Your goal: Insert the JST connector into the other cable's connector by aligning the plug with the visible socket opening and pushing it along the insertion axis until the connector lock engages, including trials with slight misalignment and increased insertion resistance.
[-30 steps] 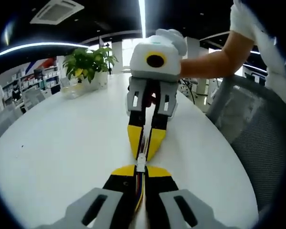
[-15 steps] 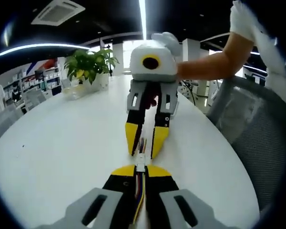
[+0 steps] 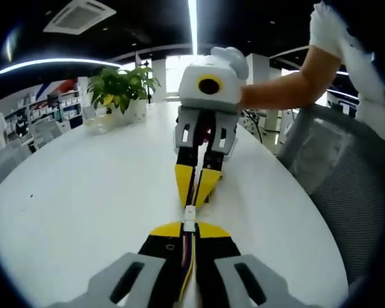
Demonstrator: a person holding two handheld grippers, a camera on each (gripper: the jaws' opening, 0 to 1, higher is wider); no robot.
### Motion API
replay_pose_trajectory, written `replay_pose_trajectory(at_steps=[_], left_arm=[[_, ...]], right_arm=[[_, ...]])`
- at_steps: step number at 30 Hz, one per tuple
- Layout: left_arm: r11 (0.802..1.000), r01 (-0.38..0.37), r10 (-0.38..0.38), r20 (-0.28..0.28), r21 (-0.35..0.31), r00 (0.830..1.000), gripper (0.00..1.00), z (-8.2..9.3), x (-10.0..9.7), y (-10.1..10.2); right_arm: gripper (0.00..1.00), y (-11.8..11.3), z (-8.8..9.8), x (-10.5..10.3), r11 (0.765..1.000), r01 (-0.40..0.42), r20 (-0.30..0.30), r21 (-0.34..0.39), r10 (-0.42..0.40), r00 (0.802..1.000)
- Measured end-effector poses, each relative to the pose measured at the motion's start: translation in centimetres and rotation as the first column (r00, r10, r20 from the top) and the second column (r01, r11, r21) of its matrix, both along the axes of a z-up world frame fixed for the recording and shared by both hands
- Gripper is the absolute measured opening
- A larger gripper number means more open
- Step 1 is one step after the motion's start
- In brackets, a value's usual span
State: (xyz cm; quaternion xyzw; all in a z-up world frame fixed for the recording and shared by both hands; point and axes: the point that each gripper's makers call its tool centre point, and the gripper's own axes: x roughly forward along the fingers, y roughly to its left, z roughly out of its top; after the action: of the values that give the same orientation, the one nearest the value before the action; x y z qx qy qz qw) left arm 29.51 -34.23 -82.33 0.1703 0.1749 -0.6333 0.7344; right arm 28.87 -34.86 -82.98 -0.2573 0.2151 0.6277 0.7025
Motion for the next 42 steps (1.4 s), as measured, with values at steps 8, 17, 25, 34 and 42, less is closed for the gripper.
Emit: replay_pose_trajectory(at_steps=[8,17,25,34,42], left_arm=[[0.999,-0.011,0.01,0.02,0.037,1.0,0.0,-0.6,0.1,0.3],[0.999,-0.002,0.001,0.031,0.039,1.0,0.0,-0.4,-0.2,0.3],[0.999,-0.009,0.008,0.035,0.051,0.999,0.0,-0.2,-0.1,0.3],[0.999,-0.02,0.019,0.037,0.039,0.999,0.0,0.3,0.2,0.2],[0.998,-0.057,0.056,0.058,0.021,0.997,0.0,0.6,1.2,-0.4]], right_arm=[[0.0,0.7,0.8,0.0,0.999,-0.006,0.003,0.051,0.006,1.0],[0.0,0.4,0.4,0.0,0.999,-0.001,0.001,0.042,0.001,1.0],[0.0,0.6,0.6,0.2,0.999,0.006,0.005,0.045,-0.006,1.0],[0.01,0.6,0.9,0.6,0.999,0.014,0.019,0.05,-0.015,1.0],[0.02,0.1,1.1,1.8,0.996,0.064,0.04,0.062,-0.067,0.997]])
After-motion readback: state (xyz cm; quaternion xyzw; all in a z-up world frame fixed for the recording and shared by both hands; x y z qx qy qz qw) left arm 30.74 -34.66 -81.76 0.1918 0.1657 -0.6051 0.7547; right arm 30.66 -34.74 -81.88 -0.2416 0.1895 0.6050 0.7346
